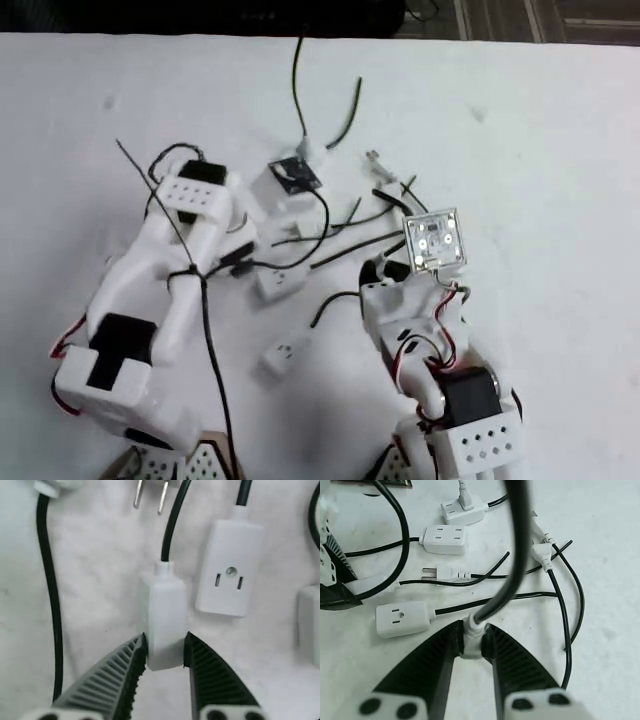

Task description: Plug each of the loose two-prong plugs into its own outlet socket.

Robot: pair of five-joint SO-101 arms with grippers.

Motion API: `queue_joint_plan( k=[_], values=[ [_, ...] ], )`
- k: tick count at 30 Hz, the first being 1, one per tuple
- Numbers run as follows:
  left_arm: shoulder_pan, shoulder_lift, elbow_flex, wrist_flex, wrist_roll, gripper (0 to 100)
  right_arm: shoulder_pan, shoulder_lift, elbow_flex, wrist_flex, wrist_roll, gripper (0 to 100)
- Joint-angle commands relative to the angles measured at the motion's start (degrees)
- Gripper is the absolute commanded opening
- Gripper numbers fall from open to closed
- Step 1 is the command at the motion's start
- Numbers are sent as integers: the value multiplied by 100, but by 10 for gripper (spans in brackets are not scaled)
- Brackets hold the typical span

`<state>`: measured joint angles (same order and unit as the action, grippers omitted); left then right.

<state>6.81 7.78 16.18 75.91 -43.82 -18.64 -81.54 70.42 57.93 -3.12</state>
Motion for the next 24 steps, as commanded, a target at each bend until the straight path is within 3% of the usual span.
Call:
queue_joint_plan(
  k=[1, 12, 15, 21, 24],
  values=[
    [-136, -330, 9, -9, 44, 216, -31, 4, -35, -110, 26, 18],
    [-163, -2009, 730, -62, 35, 225, -31, 22, -35, -119, 26, 18],
    [-356, -2492, 1187, -668, 44, 202, -31, 4, -35, -119, 26, 18],
    [-514, -2545, 2365, -2418, 44, 28, -31, -4, -35, -110, 26, 18],
    [-514, -2545, 2752, -2971, 53, 26, -31, -4, -35, -110, 26, 18]
  ],
)
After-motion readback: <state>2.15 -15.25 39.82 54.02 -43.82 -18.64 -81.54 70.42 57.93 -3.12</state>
